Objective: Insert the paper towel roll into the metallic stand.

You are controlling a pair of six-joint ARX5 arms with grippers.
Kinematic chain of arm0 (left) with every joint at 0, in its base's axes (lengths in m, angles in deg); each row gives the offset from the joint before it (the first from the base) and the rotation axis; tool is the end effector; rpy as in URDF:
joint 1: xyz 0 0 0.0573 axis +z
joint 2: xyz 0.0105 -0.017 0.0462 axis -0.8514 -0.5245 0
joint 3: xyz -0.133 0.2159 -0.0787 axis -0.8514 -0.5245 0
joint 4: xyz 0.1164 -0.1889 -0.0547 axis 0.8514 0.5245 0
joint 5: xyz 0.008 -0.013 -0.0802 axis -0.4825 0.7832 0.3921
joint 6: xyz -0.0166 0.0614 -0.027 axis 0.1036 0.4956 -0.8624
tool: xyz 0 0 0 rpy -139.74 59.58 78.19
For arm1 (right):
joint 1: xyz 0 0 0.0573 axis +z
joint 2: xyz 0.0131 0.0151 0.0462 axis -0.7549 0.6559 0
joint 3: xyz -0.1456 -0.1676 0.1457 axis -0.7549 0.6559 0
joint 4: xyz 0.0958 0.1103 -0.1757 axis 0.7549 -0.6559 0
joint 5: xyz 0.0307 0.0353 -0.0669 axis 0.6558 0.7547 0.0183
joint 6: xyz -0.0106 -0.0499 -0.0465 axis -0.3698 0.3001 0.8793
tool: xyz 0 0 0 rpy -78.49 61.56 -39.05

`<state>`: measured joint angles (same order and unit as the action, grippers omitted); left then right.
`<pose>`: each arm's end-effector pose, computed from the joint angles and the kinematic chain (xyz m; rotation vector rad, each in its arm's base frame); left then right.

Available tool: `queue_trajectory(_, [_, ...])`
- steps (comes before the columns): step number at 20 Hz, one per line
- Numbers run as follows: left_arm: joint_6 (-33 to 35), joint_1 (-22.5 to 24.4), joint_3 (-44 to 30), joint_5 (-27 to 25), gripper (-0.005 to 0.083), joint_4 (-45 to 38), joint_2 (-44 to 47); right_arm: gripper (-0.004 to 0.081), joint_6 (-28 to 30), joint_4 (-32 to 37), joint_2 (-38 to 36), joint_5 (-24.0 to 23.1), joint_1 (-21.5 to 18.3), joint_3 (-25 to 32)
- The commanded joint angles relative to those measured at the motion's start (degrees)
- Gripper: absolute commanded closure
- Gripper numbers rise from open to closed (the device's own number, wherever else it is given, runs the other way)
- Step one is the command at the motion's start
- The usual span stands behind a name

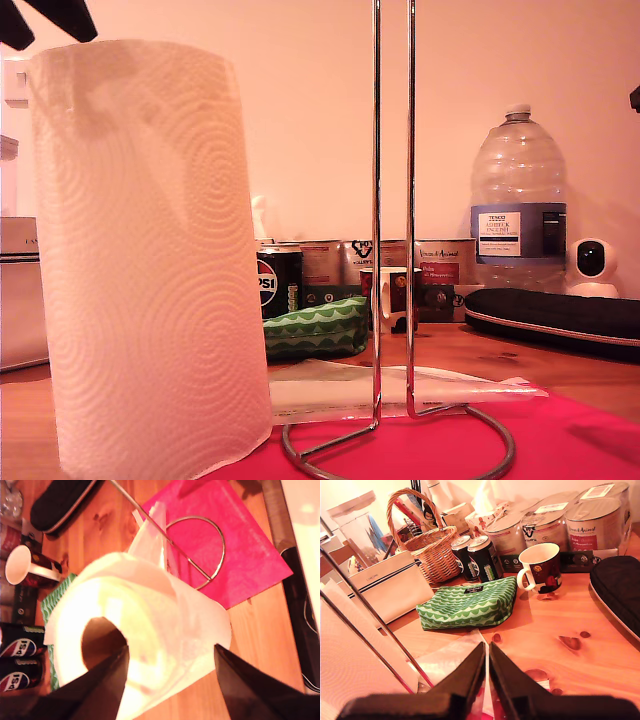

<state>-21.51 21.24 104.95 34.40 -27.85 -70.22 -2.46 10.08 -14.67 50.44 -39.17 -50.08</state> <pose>0.1110 -0.0998 0.3057 1.0588 0.3971 -1.2253 0.0971 0.0366 0.2172 0.2255 0.3043 0.5260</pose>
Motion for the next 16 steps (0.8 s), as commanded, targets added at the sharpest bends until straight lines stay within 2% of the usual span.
queue_trajectory(1, [-1.8, -0.2, -0.2, 0.5, 0.0293, -0.6, 0.2, 0.0782, 0.2, 0.2, 0.3, 0.1, 0.3, 0.0])
queue_trajectory(4, [-2.7, -0.2, -0.2, 0.5, 0.0280, -0.9, 0.1, 0.0782, 0.2, 0.3, 0.3, 0.0, 0.3, 0.0])
queue_trajectory(6, [-3.8, -0.2, -0.2, 0.5, 0.0185, -1.0, 0.1, 0.0782, 0.7, 0.3, 0.4, -0.1, 0.3, 0.0])
queue_trajectory(7, [-4.1, -0.4, -0.2, 0.4, 0.0166, -1.0, 0.1, 0.0782, 1.7, 0.3, 0.3, -0.1, 0.3, 0.0])
queue_trajectory(13, [-4.0, -0.9, -0.2, 0.2, 0.0167, -2.4, -0.9, 0.0782, 1.7, 0.3, 0.4, -0.1, 0.3, 0.0])
queue_trajectory(16, [-4.0, -0.9, -0.2, -1.7, 0.0167, -4.0, -3.1, 0.0782, 1.7, 0.2, 0.3, -0.1, 0.3, 0.0])
